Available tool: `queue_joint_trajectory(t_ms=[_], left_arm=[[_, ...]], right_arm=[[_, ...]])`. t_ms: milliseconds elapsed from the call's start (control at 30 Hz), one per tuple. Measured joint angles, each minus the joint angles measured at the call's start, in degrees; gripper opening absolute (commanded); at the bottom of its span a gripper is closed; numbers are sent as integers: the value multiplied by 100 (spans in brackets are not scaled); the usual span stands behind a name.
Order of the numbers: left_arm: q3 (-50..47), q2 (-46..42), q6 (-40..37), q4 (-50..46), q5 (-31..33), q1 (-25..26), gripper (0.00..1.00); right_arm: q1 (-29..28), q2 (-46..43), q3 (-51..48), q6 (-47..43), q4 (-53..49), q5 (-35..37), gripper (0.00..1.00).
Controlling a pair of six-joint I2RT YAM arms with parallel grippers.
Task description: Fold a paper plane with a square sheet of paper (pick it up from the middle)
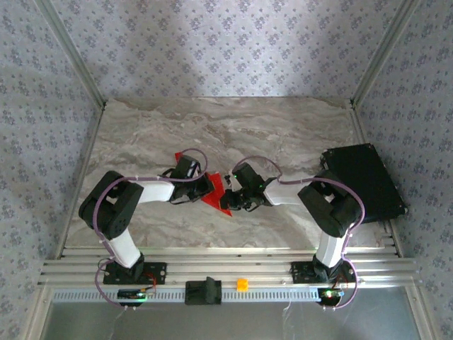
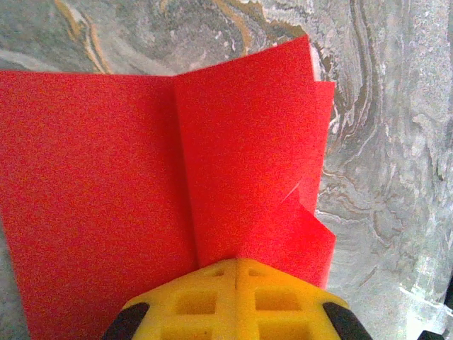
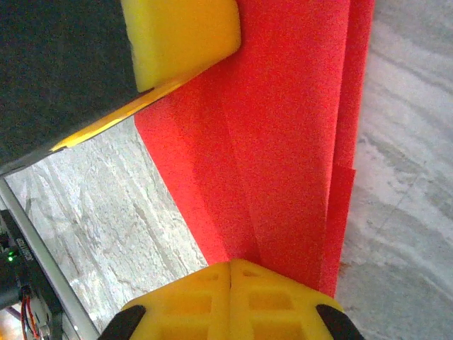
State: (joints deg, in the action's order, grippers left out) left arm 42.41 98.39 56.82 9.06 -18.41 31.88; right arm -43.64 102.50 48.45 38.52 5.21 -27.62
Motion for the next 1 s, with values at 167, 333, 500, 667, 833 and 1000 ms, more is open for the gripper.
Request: queue_joint_trajectory(t_ms=[167,333,500,667,833,1000], left_arm=[[9,4,0,-4,0,0,4],[9,4,-2,-4,2,0,4],[9,9,-2,0,-2,7,4],[9,9,0,0,-2,7,3],[9,11,0,0,-2,7,3],[11,20,0,2,-7,7,3]], right_arm=[[7,4,-247,48,417,-26,0],[35,-46,-629,219,1121,-81,0],[35,-140,-835,264,1410,-44,0],[35,-262,-885,225,1220,-2,0],[20,-391,-955,122,1062,68,0],[13,-533,-1086,85,997,129,0]])
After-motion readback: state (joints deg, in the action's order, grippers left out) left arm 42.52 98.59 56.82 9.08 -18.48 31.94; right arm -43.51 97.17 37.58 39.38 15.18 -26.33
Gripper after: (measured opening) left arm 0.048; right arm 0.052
